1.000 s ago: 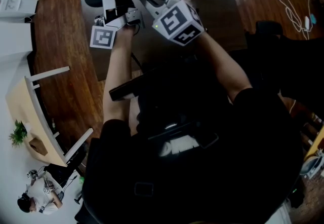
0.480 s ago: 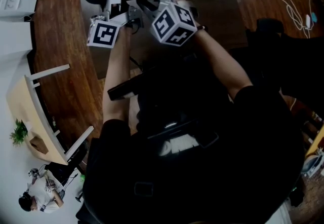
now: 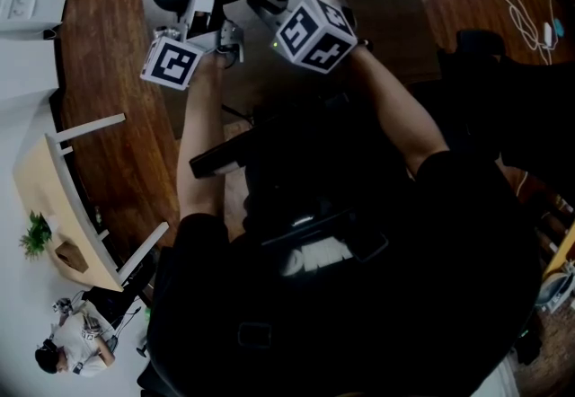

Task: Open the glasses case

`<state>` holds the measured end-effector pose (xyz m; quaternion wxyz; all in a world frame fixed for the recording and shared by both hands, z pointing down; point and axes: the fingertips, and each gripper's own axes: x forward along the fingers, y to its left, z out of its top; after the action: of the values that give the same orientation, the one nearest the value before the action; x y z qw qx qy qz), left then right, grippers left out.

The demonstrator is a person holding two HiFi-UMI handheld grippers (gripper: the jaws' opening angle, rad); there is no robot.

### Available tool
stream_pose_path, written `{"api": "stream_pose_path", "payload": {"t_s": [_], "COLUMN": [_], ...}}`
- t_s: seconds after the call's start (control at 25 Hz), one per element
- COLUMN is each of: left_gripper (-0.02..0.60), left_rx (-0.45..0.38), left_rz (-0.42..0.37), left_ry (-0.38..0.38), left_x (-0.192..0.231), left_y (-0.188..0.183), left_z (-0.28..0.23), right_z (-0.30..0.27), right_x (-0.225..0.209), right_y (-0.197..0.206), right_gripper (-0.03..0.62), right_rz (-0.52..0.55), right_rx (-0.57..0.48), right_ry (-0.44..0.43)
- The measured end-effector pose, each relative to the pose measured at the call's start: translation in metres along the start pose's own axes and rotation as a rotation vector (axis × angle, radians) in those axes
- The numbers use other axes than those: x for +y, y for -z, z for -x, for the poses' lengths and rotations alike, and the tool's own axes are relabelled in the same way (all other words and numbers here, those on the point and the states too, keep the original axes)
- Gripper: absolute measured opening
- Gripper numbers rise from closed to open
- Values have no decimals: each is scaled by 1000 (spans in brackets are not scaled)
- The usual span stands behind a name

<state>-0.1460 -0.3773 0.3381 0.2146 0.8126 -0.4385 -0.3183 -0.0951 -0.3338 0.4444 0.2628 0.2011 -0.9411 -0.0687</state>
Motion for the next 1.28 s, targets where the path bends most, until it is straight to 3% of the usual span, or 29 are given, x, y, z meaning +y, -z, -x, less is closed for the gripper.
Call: {"api": "stream_pose_path", "payload": {"t_s": [0.28,0.36,0.48,0.56,0.72,0.8,0.96,1.16,1.28], "left_gripper": [259,259,309,345,344,320,307,291,288], "left_rx": [31,-28,-119,-113,-117,-142,-97,-34,-10], "left_rz": [24,38,14,6,60,80,70,6,-1], "left_ry": [41,9,-24,-47,-140,-154,-144,-11,66], "left_x": [-2,3,6,9,22,24,25,3,-8], "left_y": [6,2,-4,-2,1,-3,-3,-4,-5], "left_z": [5,8,11,9,14,17,19,24,31], "right_z": [2,2,1,1,6,4,-3,0,4], "right_x": [-14,-10,-2,-6,-28,-22,-2,11,6], "right_y": [4,2,-4,-4,-10,-12,-3,0,2], "right_gripper": [9,9,9,9,9,9,9,9,9], "right_rz": [-11,13,83,96,67,105,106,-208,-260], "right_rx": [23,32,29,25,8,5,-1,-81,-88], "right_ry": [1,13,36,83,232,242,101,-139,-171]}}
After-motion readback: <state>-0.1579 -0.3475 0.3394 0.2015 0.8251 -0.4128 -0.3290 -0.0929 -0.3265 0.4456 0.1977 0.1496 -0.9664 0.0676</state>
